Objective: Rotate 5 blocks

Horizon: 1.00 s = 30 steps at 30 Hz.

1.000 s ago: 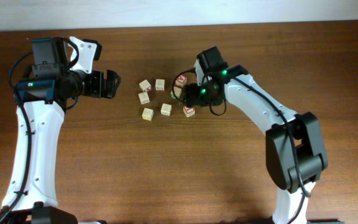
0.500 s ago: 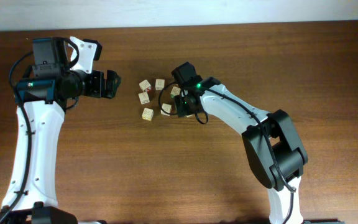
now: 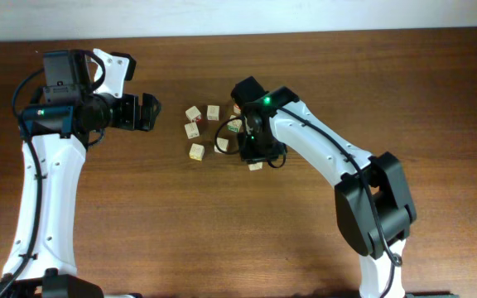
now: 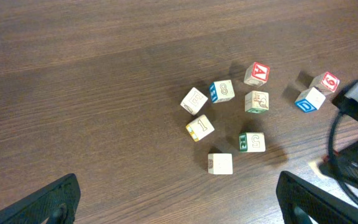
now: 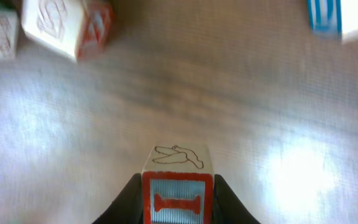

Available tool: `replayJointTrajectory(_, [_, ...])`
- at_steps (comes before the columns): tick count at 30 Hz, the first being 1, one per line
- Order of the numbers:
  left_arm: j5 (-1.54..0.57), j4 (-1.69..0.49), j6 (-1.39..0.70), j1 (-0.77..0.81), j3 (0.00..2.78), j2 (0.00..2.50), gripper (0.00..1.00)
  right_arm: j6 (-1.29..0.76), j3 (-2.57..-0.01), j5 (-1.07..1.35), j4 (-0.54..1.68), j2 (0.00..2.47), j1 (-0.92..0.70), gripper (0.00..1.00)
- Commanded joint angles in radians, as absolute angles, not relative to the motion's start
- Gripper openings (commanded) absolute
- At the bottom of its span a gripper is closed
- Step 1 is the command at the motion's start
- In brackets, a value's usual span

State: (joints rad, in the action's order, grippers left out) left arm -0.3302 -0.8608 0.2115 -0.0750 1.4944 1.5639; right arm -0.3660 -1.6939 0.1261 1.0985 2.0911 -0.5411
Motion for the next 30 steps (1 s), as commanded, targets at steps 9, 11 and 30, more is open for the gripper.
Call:
replayJointTrajectory(9, [-0.345,-0.859,0.203,-0.075,1.518,1.569,0.99,-0.586,-1.447,0.196,1.063,2.050,-0.552,0.23])
replayJointTrajectory(11, [-0.345,-0.859,0.202,-0.075,1.518,1.569,0.99,-0.586,-1.447,0.199,1.068,2.050,-0.562,0.23])
replayJointTrajectory(30, [-0.345,-0.859,0.202,-0.075,1.518,1.570,0.99,-0.577,-1.689,0.049,0.879,2.070,-0.392,0.61])
